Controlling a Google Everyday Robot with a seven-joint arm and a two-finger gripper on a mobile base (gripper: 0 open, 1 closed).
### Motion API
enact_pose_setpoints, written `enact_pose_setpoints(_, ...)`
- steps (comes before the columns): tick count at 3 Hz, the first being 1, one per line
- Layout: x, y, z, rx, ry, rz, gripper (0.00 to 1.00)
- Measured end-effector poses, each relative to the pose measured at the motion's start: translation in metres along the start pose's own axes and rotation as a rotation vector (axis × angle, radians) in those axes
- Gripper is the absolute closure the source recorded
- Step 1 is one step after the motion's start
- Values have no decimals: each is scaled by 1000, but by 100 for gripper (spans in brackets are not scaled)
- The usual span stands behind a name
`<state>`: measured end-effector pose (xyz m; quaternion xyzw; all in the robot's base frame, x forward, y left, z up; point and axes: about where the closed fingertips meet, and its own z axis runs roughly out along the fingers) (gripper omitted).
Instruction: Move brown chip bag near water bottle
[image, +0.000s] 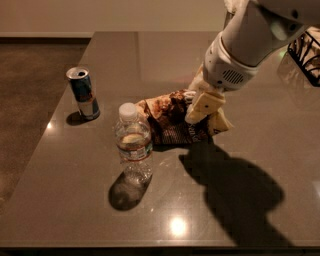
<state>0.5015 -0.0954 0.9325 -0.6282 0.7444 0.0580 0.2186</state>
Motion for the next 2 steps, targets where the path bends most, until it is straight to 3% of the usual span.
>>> enact_pose_setpoints(1,10,-13,-15,16,-9,37,0)
enact_pose_setpoints(2,9,-14,-16,20,-11,37,0)
